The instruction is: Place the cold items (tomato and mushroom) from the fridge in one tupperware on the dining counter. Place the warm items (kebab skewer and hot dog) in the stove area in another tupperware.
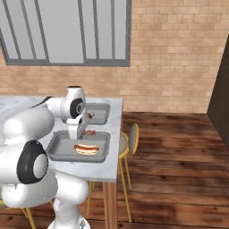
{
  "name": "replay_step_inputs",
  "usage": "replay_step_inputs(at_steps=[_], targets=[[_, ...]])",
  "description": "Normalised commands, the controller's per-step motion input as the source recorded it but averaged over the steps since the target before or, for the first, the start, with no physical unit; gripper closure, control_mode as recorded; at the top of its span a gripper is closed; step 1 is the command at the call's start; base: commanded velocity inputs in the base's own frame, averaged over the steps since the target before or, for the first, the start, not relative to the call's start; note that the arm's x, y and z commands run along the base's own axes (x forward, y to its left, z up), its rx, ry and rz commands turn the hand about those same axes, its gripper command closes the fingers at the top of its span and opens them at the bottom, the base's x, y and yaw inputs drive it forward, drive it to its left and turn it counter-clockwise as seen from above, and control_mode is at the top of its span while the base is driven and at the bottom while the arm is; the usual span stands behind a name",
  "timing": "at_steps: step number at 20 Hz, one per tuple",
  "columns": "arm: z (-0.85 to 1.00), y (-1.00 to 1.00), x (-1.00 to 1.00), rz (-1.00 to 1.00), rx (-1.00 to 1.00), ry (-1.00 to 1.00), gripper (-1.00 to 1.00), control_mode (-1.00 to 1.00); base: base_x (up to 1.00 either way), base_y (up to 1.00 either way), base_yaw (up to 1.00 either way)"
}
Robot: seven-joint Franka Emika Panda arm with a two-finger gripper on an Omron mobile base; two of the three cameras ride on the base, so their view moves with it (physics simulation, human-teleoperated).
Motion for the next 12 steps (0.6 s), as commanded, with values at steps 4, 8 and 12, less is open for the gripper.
replay_step_inputs(at_steps=[4, 8, 12], targets=[[-0.55, 0.0, 0.05, 0.04, 0.0, -0.01, 1.0, -1.0, 0.0, 0.0, 0.0], [-0.45, -0.04, 0.02, 0.06, 0.0, -0.15, 1.0, -1.0, 0.0, 0.0, 0.0], [-0.22, -0.05, 0.07, 0.01, 0.0, -0.15, 1.0, -1.0, 0.0, 0.0, 0.0]])
